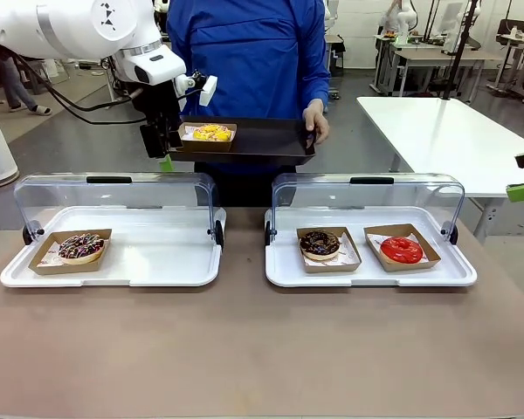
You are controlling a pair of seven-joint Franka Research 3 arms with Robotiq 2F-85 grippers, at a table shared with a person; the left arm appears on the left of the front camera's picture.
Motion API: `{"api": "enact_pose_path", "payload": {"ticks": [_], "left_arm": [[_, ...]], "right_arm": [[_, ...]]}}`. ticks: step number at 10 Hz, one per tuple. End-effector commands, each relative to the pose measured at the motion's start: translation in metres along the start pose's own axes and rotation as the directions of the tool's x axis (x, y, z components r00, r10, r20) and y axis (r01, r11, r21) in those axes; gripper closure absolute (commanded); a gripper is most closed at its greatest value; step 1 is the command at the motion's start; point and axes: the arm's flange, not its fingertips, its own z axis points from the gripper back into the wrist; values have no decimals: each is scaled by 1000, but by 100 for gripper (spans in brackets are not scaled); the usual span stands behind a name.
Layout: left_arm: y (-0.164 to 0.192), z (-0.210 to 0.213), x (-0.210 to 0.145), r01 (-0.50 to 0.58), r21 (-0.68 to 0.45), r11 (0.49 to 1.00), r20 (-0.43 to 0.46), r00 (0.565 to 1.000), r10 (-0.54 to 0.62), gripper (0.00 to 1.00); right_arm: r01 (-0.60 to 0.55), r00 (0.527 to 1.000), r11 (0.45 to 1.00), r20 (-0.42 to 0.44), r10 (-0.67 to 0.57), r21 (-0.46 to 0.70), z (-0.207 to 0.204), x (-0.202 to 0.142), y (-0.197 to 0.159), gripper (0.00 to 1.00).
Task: Provide the desired donut to the person.
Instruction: Pick up and lift the Paper togo box containing the Donut pointed at by the person.
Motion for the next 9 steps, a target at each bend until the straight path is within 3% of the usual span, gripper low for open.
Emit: {"api": "enact_pose_path", "payload": {"ticks": [1, 3, 5, 7, 9], "left_arm": [[-8, 4, -9, 9, -34, 999, 23, 1000, -8, 0], [-18, 1, -11, 33, -59, 998, 74, 997, -29, 0], [-30, 16, 8, 5, -89, 996, 98, 995, 4, 0], [-75, 47, -29, -141, -76, 987, 167, 974, 152, 0], [-133, 47, -90, -300, -72, 951, 342, 889, 306, 0]], "right_arm": [[2, 1000, 1000, 21, -2, 7, -2, 0, -1, 0], [2, 1000, 1000, 21, -2, 7, -2, 0, -1, 0], [2, 1000, 1000, 21, -2, 7, -2, 0, -1, 0], [2, 1000, 1000, 21, -2, 7, -2, 0, -1, 0], [2, 1000, 1000, 21, -2, 7, -2, 0, -1, 0]]}}
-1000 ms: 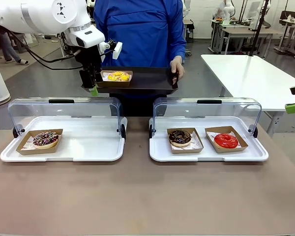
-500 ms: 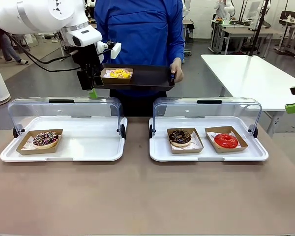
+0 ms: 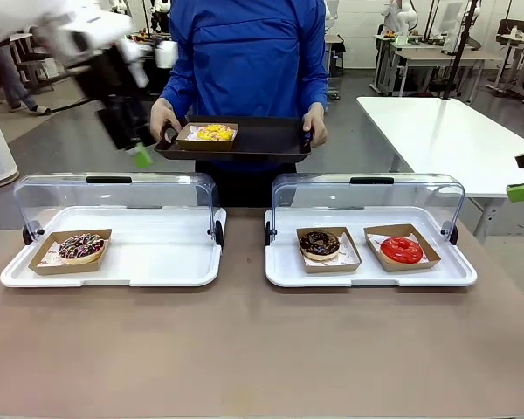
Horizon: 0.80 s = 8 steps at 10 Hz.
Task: Provide the desired donut to the person.
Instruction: Pick up and lift the Paper togo box containing the Donut pointed at by the person.
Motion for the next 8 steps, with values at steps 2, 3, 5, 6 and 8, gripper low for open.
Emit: {"api": "enact_pose_path", "payload": {"ticks": [2, 3, 5, 6, 8], "left_arm": [[-74, -1, -110, -204, 130, 970, 226, 959, 171, 0], [-91, 0, -144, -224, 212, 951, 257, 952, 167, 0], [-94, -6, -186, -267, 289, 919, 278, 942, 186, 0], [-90, -8, -197, -279, 312, 908, 281, 940, 192, 0], [-82, -6, -225, -317, 345, 883, 314, 926, 210, 0]], "right_arm": [[2, 1000, 1000, 22, -2, 7, -2, 0, -1, 0], [2, 1000, 1000, 22, -2, 7, -2, 0, -1, 0], [2, 1000, 1000, 22, -2, 7, -2, 0, -1, 0], [2, 1000, 1000, 22, -2, 7, -2, 0, -1, 0], [2, 1000, 1000, 22, -2, 7, -2, 0, -1, 0]]}}
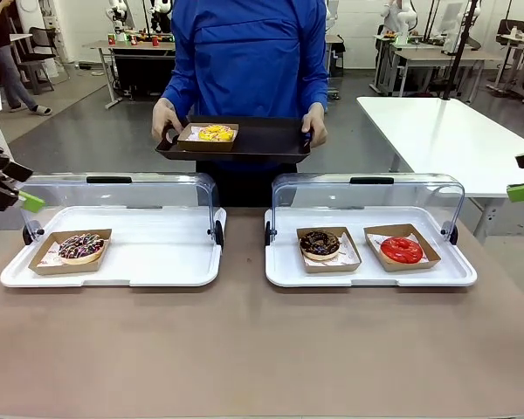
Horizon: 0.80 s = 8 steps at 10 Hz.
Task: Provide the desired donut to the person.
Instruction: Pick up and lift the Paper togo box containing the Donut pointed at by the person.
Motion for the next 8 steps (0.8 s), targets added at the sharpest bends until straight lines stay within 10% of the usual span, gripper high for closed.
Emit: {"api": "enact_pose_path", "payload": {"ticks": [1, 8], "left_arm": [[-4, -12, -26, -22, 38, 999, 14, 1000, 21, 0], [-8, -13, -33, -45, 203, 978, 223, 975, -1, 0]], "right_arm": [[1, 1000, 1000, 22, -2, 8, -2, 0, -1, 0], [1, 1000, 1000, 22, -2, 8, -2, 0, -1, 0]]}}
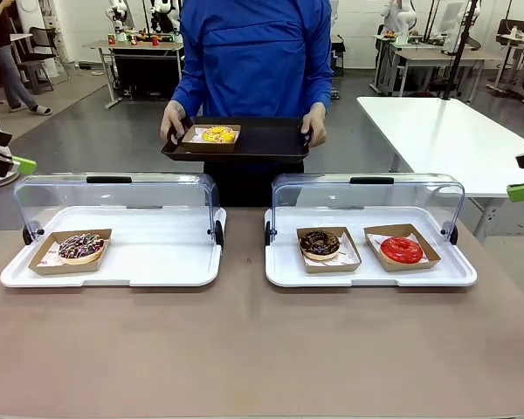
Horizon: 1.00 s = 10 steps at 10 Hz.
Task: Provide the desired donut to the person.
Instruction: Pick up and lift the Paper togo box containing the Donut pointed at by the person.
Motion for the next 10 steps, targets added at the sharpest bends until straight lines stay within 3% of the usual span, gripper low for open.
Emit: {"api": "enact_pose_path", "payload": {"ticks": [1, 7, 8, 9, 10], "left_arm": [[-45, -10, -38, 29, -9, 1000, 62, 998, -28, 0], [-46, -20, -35, 40, -57, 998, 65, 997, -36, 0], [-46, -22, -33, 106, -103, 989, 39, 994, -102, 0], [-7, -21, -6, 24, -46, 999, 65, 998, -21, 0], [-7, -21, -6, 24, -46, 999, 65, 998, -21, 0]], "right_arm": [[1, 1000, 1000, 23, -1, 8, -3, 0, -1, 0], [1, 1000, 1000, 23, -1, 8, -3, 0, -1, 0], [1, 1000, 1000, 23, -1, 8, -3, 0, -1, 0], [1, 1000, 1000, 23, -1, 8, -3, 0, -1, 0], [1, 1000, 1000, 23, -1, 8, -3, 0, -1, 0]]}}
